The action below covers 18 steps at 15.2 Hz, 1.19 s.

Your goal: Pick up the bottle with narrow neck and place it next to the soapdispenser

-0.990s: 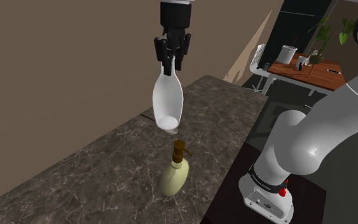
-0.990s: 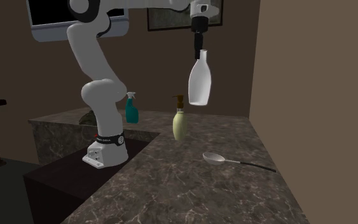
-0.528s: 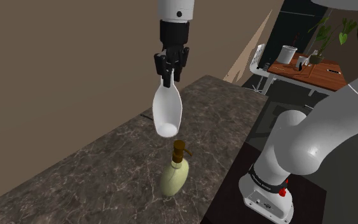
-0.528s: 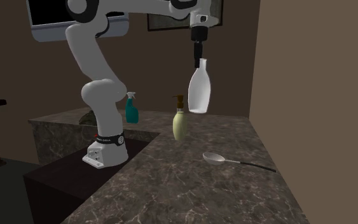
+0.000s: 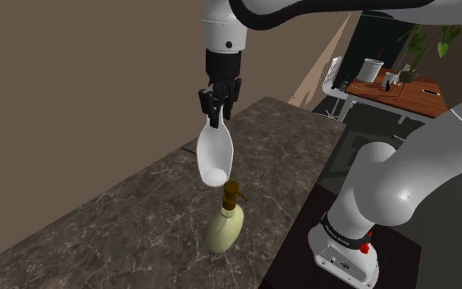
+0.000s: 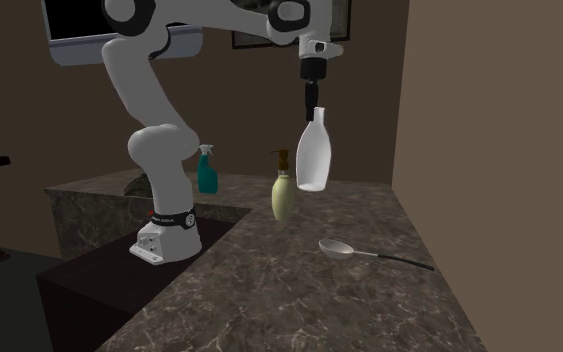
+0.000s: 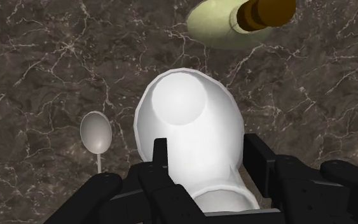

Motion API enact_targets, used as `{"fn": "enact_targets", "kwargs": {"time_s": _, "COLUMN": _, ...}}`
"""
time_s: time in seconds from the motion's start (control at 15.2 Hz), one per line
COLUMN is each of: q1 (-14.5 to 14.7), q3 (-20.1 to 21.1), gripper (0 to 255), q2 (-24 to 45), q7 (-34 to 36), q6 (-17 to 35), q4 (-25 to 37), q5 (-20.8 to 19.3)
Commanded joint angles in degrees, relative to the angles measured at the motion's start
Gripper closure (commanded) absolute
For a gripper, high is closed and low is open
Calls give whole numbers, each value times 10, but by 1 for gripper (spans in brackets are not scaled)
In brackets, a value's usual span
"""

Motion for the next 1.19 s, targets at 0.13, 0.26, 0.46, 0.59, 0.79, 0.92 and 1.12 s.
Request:
{"fn": "enact_targets", "kwargs": {"time_s": 0.13, "q1": 1, "q3": 2, "gripper": 255, "q2": -2, "q7": -1, "q6": 31, "q4": -32, "q5": 2}}
{"fn": "enact_targets", "kwargs": {"time_s": 0.26, "q1": 1, "q3": 3, "gripper": 255, "q2": -2, "q7": -2, "q6": 46, "q4": -48, "q5": 2}}
{"fn": "enact_targets", "kwargs": {"time_s": 0.46, "q1": 2, "q3": 4, "gripper": 255, "q2": -1, "q7": -2, "q6": 70, "q4": -70, "q5": 3}}
{"fn": "enact_targets", "kwargs": {"time_s": 0.59, "q1": 2, "q3": 5, "gripper": 255, "q2": 0, "q7": -3, "q6": 85, "q4": -84, "q5": 4}}
{"fn": "enact_targets", "kwargs": {"time_s": 0.79, "q1": 3, "q3": 7, "gripper": 255, "q2": 3, "q7": -3, "q6": 109, "q4": -105, "q5": 5}}
{"fn": "enact_targets", "kwargs": {"time_s": 0.92, "q1": 3, "q3": 8, "gripper": 255, "q2": 6, "q7": -3, "q6": 125, "q4": -118, "q5": 5}}
{"fn": "enact_targets", "kwargs": {"time_s": 1.12, "q1": 3, "q3": 10, "gripper": 255, "q2": 11, "q7": -3, "q6": 149, "q4": -137, "q5": 6}}
